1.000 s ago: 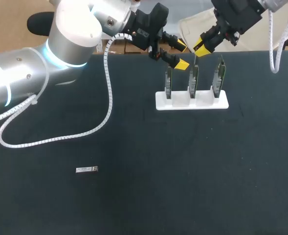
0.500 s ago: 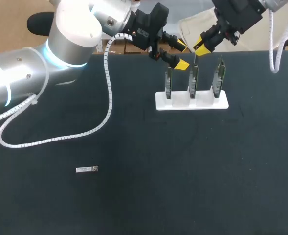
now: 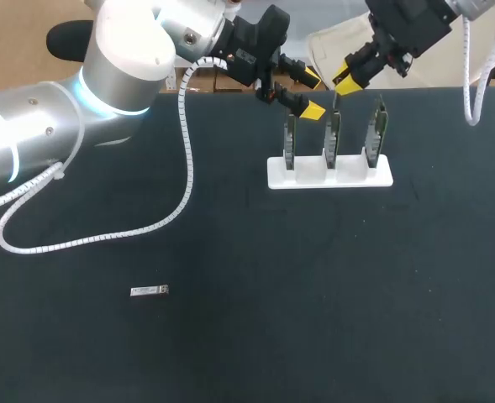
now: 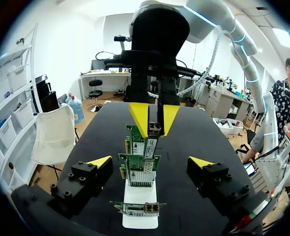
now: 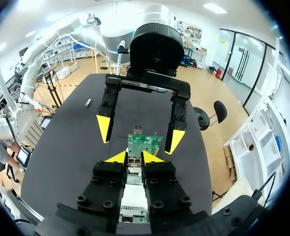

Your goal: Pick up the optical module with the left hand, and insert it into the network port with the right hand.

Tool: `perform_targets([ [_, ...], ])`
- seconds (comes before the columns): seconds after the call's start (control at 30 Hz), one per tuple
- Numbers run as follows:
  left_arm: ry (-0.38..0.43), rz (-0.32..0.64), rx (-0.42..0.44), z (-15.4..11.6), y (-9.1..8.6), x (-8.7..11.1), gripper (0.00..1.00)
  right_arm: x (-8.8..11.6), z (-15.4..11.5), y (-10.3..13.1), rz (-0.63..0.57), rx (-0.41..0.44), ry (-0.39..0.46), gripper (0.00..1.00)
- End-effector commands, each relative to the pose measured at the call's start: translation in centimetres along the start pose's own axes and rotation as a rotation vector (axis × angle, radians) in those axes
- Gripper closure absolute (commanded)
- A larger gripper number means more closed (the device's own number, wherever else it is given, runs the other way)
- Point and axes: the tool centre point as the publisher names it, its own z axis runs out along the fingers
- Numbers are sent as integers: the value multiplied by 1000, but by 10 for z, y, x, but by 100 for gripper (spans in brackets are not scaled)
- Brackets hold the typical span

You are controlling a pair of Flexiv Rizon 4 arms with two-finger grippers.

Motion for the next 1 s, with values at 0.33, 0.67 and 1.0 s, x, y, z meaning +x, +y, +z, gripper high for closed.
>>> perform_targets([
  [0.33,4,-1,3,0,1,-1,0,1,0,5,-4,5,5,100],
  [0.67,4,-1,3,0,1,-1,0,4,0,7,1,5,16,100],
  [1.0,4,-1,3,0,1,-1,0,6,5,6,13,-4,17,100],
])
